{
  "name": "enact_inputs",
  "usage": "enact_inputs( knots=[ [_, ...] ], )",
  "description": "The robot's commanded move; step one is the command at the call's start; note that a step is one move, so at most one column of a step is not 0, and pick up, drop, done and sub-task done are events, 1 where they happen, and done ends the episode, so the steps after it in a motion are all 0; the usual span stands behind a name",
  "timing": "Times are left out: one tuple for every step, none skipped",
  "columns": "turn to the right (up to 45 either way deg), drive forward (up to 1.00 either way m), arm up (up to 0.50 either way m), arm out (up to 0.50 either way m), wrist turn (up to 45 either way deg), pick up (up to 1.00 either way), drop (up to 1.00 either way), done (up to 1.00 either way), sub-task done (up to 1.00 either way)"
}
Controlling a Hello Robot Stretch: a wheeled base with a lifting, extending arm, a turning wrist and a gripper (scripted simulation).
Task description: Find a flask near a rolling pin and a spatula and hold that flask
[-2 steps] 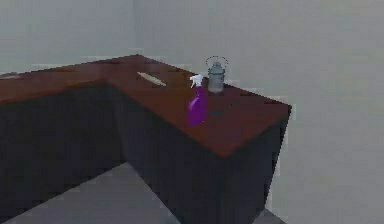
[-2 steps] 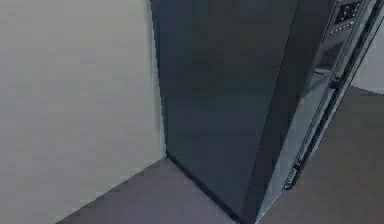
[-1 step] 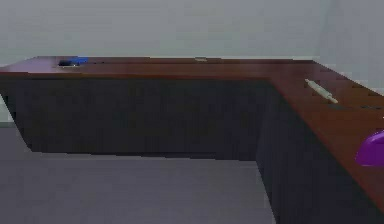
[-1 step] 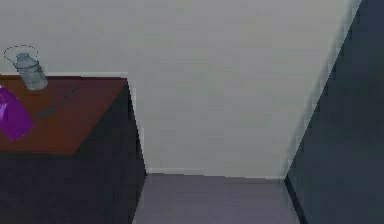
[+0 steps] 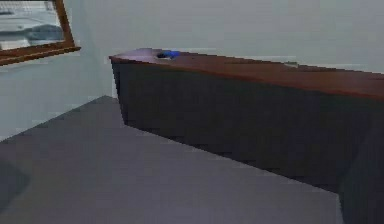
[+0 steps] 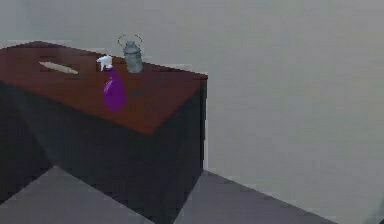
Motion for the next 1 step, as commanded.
enact_inputs(
  knots=[
    [0.0,0.1,0.0,0.0,0.0,0.0,0.0,0.0,0.0]
  ],
)
